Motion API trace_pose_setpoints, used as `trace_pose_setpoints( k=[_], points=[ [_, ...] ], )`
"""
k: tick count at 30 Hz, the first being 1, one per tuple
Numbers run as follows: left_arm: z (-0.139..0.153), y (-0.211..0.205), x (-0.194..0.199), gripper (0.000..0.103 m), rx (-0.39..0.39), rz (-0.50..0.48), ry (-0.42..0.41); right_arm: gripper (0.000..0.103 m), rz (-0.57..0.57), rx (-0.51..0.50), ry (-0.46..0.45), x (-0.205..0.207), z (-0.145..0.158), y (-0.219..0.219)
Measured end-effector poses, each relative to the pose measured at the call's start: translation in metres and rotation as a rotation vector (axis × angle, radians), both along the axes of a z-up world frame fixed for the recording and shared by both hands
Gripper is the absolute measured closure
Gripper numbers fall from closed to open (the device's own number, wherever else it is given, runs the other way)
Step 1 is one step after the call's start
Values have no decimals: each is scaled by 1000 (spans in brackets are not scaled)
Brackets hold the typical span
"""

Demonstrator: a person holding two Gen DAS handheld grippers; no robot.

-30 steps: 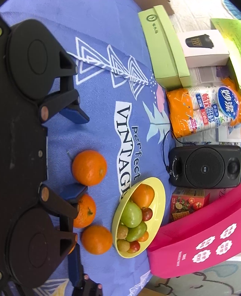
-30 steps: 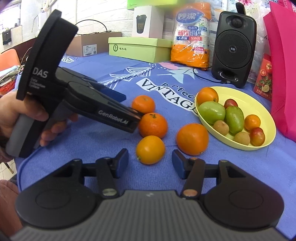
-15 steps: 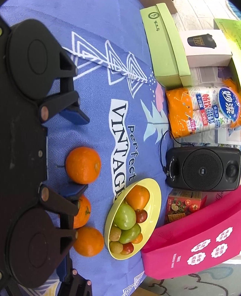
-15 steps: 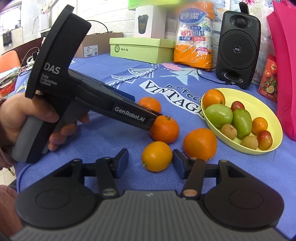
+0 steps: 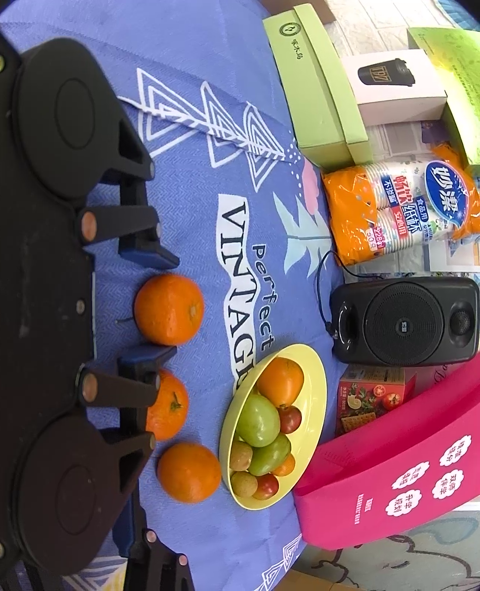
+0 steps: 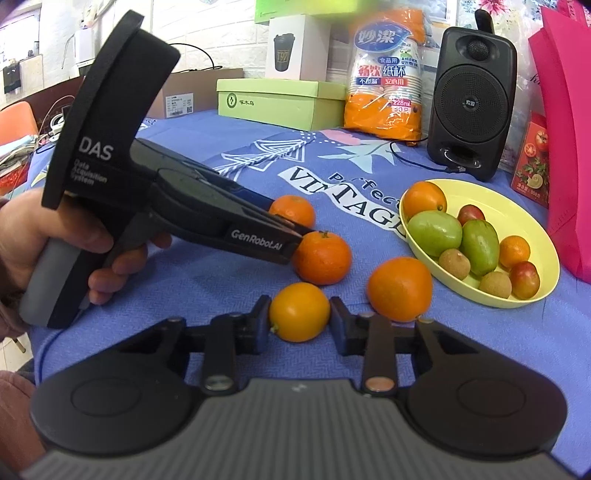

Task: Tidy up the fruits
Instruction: 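Close the left tool on an orange while the right tool grasps another orange, then lift both held oranges and carry them over the yellow plate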

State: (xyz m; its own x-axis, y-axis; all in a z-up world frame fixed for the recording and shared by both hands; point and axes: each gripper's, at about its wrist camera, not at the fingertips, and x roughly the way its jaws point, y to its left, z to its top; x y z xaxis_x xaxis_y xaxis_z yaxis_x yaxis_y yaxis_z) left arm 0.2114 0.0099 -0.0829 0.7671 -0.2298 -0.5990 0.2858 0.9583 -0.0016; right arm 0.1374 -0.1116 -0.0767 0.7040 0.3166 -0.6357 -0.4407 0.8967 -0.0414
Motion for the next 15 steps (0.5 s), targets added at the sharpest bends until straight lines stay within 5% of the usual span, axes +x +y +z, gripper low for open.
trace_pose_setpoints(
  k=[15],
  points=[
    [9, 9, -23, 66, 6, -12, -7, 70, 4, 17, 2, -19, 3, 0]
  ],
)
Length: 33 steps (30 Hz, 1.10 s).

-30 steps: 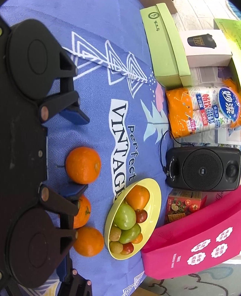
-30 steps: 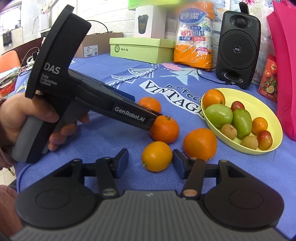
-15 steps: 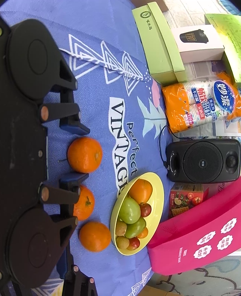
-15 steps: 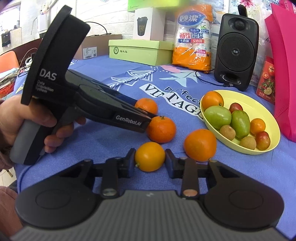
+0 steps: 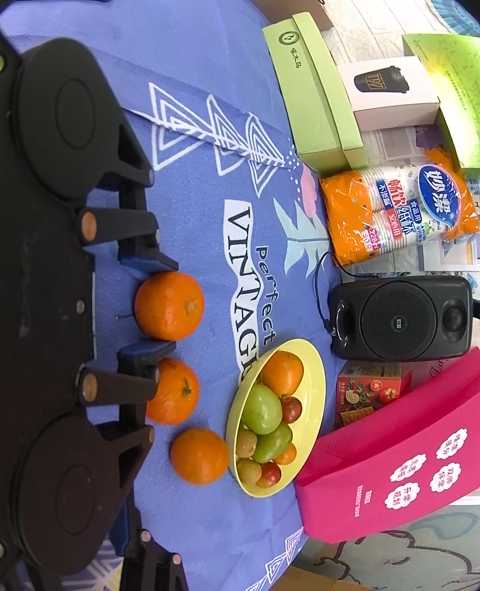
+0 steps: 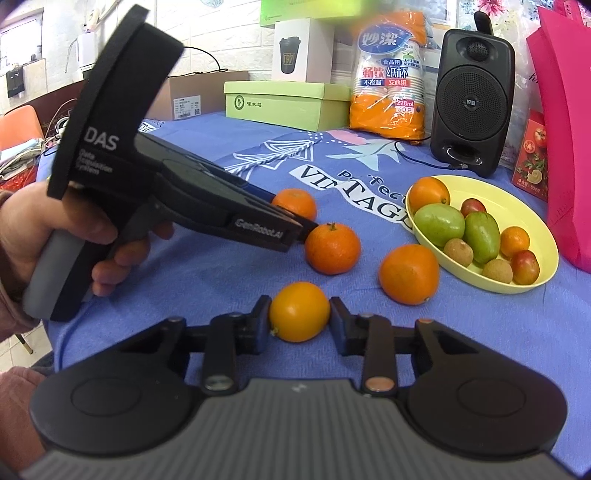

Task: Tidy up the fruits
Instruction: 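Lift both held oranges and carry them over the yellow plate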

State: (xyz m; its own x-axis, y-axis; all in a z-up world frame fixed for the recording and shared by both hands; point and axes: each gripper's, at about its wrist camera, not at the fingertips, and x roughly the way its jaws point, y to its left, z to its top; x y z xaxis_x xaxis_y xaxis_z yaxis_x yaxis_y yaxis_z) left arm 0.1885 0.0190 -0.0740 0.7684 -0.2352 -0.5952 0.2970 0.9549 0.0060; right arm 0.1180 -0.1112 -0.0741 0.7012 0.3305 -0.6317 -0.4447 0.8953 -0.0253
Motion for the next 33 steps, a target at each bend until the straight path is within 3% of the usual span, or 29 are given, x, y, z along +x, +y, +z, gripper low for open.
trace_pose_setpoints(
  k=[23, 33],
  points=[
    [28, 21, -83, 66, -13, -13, -33, 70, -32, 7, -22, -41, 11, -13],
    [44, 11, -95, 66, 17, -57, -49, 70, -81, 24, -55, -63, 20, -39]
  ],
)
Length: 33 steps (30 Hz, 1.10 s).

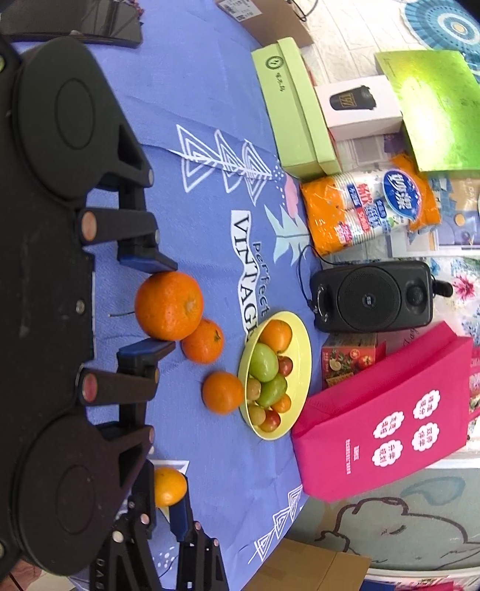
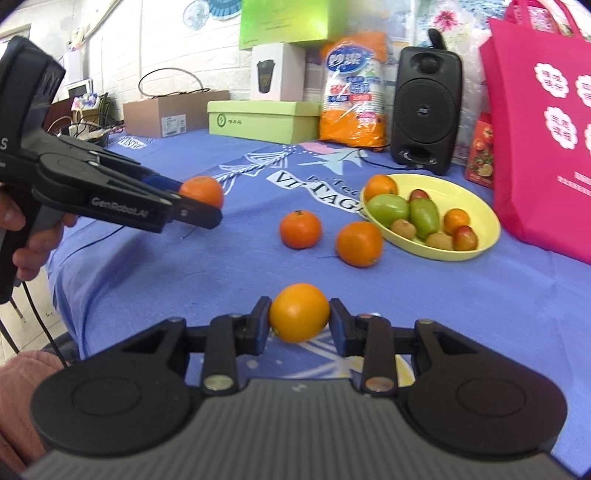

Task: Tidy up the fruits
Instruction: 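Lift both held oranges and carry them over the yellow plate, then lower both oranges onto the yellow plate and open both tools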

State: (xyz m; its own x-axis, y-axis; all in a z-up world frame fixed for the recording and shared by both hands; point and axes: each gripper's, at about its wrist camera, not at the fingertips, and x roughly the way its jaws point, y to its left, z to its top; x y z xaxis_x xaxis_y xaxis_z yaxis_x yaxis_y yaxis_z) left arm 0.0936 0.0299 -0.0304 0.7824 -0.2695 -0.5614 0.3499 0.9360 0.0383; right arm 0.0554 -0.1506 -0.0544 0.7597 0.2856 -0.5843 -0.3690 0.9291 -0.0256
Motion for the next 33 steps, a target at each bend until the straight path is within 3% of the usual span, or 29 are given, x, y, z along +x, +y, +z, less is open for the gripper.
trace_pose_setpoints(
  k=[10, 17, 25, 33],
  points=[
    [7, -33, 33, 66, 31, -61, -4, 70, -55, 28, -19, 12, 5, -32],
    [18, -58, 69, 66, 47, -114, -28, 70, -74, -10, -65, 38, 14, -44],
    [32, -82, 134, 66, 80, -148, -12, 70, -91, -85, -142, 91, 45, -64],
    [23, -116, 202, 66, 98, -174, 47, 70, -73, -98, -119, 157, 49, -73]
  ],
)
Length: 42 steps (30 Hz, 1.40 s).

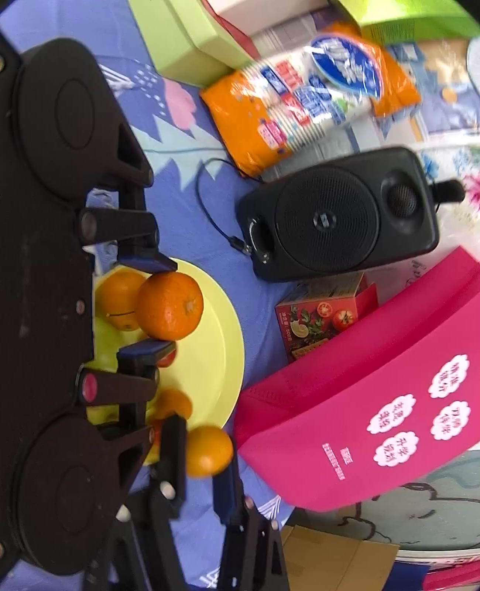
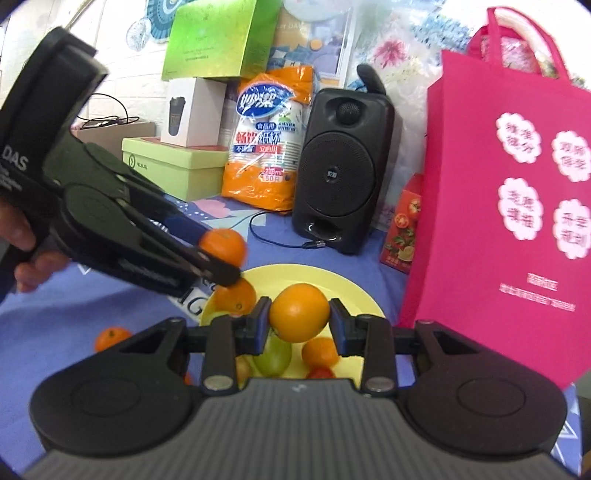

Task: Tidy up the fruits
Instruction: 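Lower both oranges onto the yellow plate and open both tools, then move both open tools back to the last two oranges on the cloth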

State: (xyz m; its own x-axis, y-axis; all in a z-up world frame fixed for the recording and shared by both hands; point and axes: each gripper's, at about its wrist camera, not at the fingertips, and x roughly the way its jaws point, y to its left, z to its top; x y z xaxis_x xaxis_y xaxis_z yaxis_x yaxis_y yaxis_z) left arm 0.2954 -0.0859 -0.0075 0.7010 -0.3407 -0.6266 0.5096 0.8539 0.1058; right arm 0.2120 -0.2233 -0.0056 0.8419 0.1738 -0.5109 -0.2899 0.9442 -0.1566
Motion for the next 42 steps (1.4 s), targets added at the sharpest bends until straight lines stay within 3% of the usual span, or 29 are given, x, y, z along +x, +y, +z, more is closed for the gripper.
trace_pose_setpoints(
  k=[10, 12, 14, 16, 30, 42],
  points=[
    [-24, -11, 49, 63, 19, 41, 66, 70, -26, 43, 95, 58, -28, -10],
    [-25, -9, 50, 58, 4, 62, 53, 70, -26, 38, 100, 60, -32, -8],
    [-24, -7, 48, 45, -10, 73, 44, 70, -27, 33, 96, 60, -33, -7],
    [-21, -5, 44, 44, -16, 74, 36, 70, -24, 26, 92, 58, -33, -6],
    [10, 55, -37, 36, -75, 140, -30, 68, -44, 11, 16, 4, 0, -12],
    [1, 95, -123, 36, -111, 170, -41, 63, -35, 33, 25, -76, -4, 4]
  ],
)
